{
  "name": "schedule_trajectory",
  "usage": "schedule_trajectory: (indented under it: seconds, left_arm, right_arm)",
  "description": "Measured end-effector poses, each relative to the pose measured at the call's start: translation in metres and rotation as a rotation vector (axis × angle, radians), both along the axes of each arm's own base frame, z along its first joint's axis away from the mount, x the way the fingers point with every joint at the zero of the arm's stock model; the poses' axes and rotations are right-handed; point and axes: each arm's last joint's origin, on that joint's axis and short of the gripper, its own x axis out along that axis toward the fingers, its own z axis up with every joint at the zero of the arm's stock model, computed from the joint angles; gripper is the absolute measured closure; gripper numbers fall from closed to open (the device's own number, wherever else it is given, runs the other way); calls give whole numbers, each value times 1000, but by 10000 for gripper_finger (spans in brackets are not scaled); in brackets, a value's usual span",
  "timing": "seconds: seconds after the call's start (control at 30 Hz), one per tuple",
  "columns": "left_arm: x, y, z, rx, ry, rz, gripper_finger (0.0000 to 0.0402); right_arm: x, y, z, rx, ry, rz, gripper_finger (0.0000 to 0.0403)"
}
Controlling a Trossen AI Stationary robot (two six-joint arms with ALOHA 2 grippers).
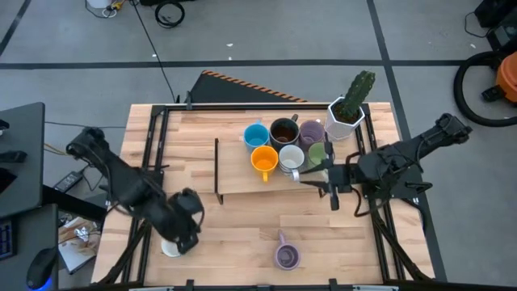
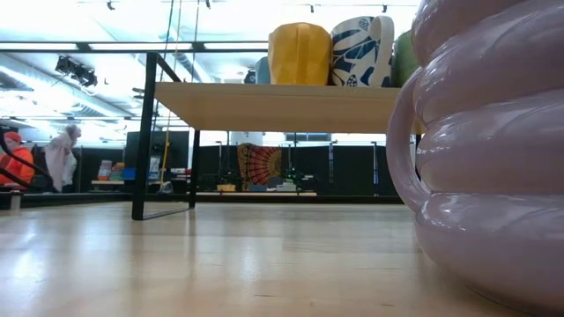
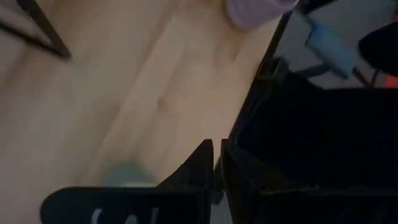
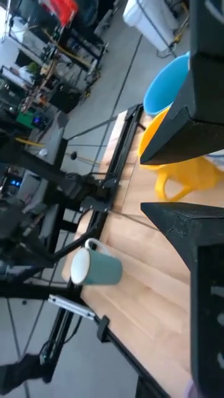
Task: Place coffee mugs
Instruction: Put the light blue mug on the shelf
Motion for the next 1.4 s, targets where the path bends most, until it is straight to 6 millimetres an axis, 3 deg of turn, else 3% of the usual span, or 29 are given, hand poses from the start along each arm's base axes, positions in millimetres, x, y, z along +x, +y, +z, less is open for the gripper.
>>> schedule_trajectory:
  seconds: [0.2, 0.4, 0.73, 1.0, 1.23, 1.4]
  left_arm:
    - [10, -26, -26, -53, 166, 13, 366]
    - [17, -40, -44, -71, 285, -36, 367]
    - [8, -49, -49, -101, 373, -52, 394]
    - [-16, -80, -54, -141, 439, -56, 337]
    - [-28, -96, -65, -71, 421, -68, 293]
    - [-34, -102, -67, -32, 415, -249, 277]
  right_arm:
    - [-1, 8, 7, 61, -68, 49, 290]
    - [6, 15, 6, 75, -88, 90, 290]
    - [16, 20, -6, 64, -31, 81, 290]
    - [20, 22, -9, 51, -24, 83, 290]
    - [21, 21, -3, 20, -80, 89, 290]
    - [25, 21, -3, 6, -96, 91, 290]
